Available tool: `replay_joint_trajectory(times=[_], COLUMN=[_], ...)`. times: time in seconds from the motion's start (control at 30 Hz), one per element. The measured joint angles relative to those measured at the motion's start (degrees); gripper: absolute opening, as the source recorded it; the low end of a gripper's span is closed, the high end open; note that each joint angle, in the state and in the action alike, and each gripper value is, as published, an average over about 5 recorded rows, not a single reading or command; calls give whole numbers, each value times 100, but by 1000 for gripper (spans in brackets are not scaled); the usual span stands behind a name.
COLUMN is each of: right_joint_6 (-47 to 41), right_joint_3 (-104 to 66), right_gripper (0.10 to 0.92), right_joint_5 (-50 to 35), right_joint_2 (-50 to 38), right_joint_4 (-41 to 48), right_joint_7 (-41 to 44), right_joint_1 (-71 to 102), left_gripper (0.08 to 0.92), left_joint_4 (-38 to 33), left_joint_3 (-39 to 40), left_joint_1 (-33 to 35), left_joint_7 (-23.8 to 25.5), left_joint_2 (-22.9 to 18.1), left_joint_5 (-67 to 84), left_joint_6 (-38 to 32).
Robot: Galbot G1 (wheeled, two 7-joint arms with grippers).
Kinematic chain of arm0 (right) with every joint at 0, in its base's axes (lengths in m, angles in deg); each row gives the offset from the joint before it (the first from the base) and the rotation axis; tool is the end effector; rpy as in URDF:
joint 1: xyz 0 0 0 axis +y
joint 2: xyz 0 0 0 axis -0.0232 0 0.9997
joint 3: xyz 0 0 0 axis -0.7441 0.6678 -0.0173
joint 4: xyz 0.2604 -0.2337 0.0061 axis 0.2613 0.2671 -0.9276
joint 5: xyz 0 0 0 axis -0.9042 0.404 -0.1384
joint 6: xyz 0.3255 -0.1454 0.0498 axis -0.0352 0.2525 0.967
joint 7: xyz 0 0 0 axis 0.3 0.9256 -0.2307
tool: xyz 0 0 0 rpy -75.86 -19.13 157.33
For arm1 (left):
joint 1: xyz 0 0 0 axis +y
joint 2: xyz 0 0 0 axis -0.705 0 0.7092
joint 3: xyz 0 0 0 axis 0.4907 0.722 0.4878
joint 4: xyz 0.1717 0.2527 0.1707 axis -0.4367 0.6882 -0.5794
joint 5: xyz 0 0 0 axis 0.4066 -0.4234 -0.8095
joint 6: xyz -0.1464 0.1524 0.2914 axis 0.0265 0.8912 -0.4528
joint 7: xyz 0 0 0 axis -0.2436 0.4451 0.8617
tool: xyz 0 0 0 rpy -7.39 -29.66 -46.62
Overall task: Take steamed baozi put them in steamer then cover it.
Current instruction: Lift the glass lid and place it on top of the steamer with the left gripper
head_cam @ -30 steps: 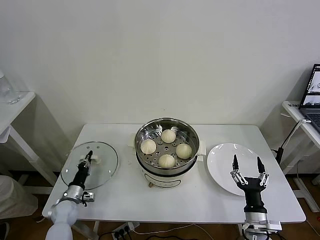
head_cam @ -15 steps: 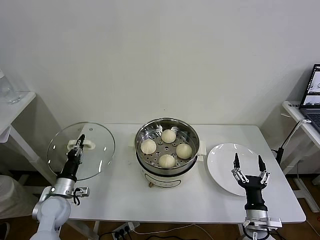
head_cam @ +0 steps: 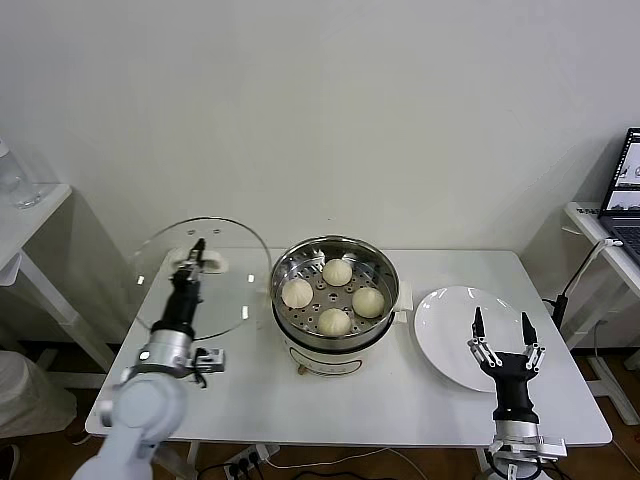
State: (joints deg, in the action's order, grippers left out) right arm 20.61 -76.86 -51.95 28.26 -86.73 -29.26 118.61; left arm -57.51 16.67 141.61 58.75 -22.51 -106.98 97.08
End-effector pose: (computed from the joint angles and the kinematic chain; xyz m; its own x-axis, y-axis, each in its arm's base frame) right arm 0.1979 -0.1056 -0.3648 -0.9398 0.1419 -0.3107 0.1266 0.9896 0.0690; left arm 0.2889 0.0194 -0.2283 -0.9889 0.0381 -0.1435 -0.1460 -0.0710 0.9867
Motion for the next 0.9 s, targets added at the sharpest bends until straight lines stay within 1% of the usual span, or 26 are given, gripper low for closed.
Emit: replay_joint_trajectory(times=[0.23, 0.47, 0.7, 0.9], right_joint_6=[34, 40, 35, 37], right_joint_3=[-62, -74, -89, -127], right_gripper=[823, 823, 823, 823], right_joint_5=[69, 151, 253, 313], right_joint_2=[89, 151, 194, 224], right_joint_4=[-40, -70, -122, -144], right_joint_7=[2, -3, -28, -37], right_joint_1=[63, 109, 164, 214], left_gripper=[194, 194, 194, 194], left_joint_4=[-74, 78, 496, 947], left_joint_3=[1181, 2082, 2591, 2766], left_joint_1=[-643, -1260, -1713, -1954], left_joint_7=[630, 997, 1147, 1180], left_joint_2=[-29, -238, -671, -1079], left_joint_5=[-177, -348, -560, -688], left_joint_6=[840, 1391, 1668, 1780])
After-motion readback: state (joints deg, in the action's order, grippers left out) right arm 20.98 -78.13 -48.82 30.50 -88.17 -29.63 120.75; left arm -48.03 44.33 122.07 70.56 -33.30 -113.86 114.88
